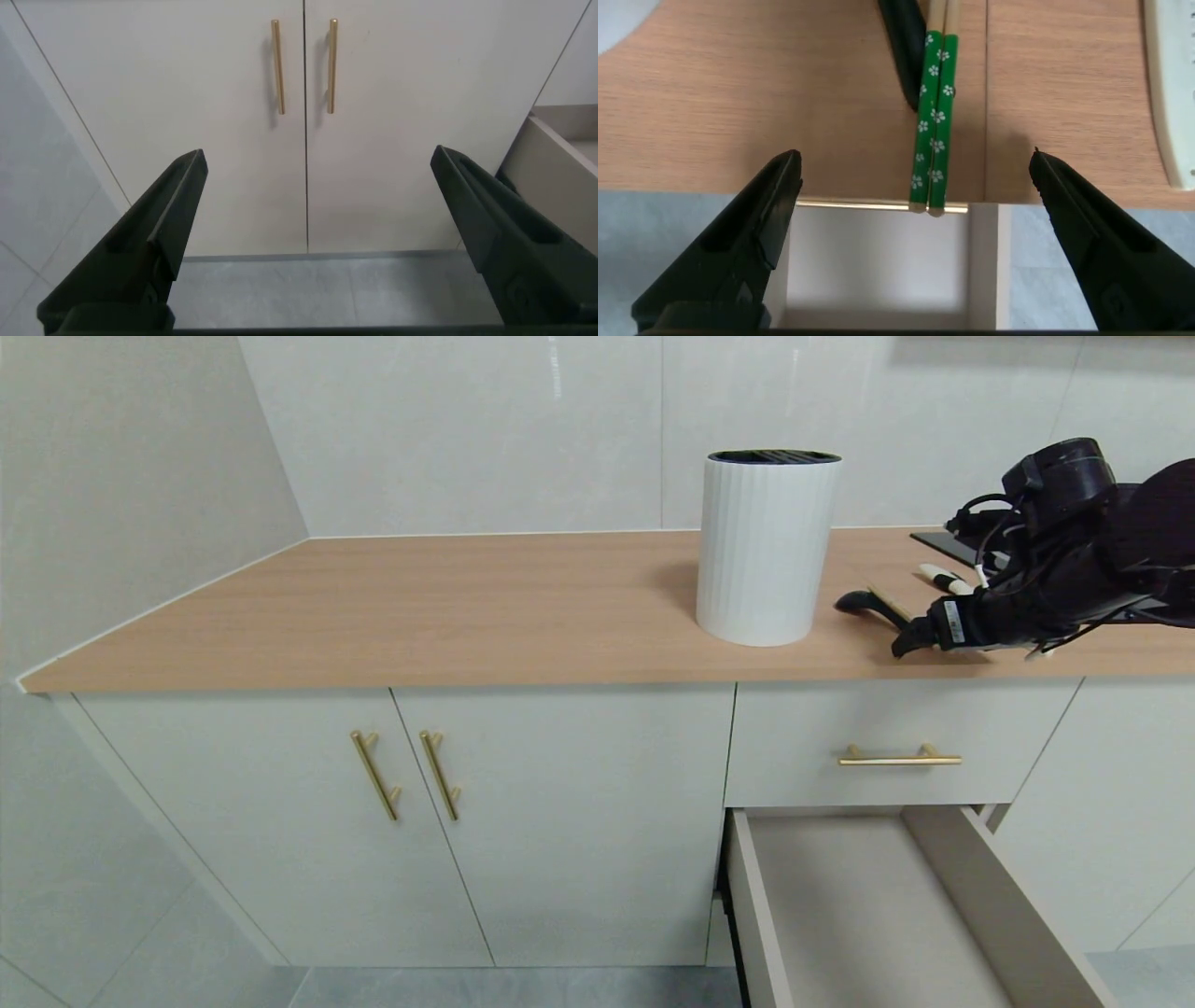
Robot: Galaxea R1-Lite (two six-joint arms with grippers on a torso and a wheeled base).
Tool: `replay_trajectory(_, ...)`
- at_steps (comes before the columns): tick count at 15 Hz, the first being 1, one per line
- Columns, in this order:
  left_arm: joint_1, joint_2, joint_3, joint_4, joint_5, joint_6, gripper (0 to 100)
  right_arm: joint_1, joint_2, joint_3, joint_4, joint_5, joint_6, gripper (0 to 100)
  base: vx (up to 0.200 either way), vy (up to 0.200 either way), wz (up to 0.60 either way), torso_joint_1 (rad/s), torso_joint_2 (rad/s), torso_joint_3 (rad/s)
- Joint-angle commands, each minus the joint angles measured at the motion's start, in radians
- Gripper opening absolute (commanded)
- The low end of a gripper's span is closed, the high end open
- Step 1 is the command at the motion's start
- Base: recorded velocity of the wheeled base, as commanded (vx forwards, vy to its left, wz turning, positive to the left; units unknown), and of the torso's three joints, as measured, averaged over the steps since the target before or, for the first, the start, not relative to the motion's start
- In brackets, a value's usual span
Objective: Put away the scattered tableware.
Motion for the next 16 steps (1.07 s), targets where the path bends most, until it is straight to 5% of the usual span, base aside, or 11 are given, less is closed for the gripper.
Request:
replay_trajectory(1,0.001,0.000,0.000,0.000,0.000,0.000,100,0.000,0.004,-0.001,0.000,0.000,0.000,100,0.000,0.000,0.00,0.000,0.00,0.000)
replay_trajectory(3,0.001,0.000,0.000,0.000,0.000,0.000,100,-0.001,0.007,-0.007,0.002,0.000,0.000,100,0.000,0.000,0.00,0.000,0.00,0.000)
replay_trajectory(4,0.001,0.000,0.000,0.000,0.000,0.000,100,-0.001,0.005,-0.007,0.003,0.000,0.000,0,0.000,0.000,0.00,0.000,0.00,0.000)
replay_trajectory(16,0.001,0.000,0.000,0.000,0.000,0.000,100,-0.013,-0.061,0.006,0.006,0.002,0.003,0,0.000,0.000,0.00,0.000,0.00,0.000)
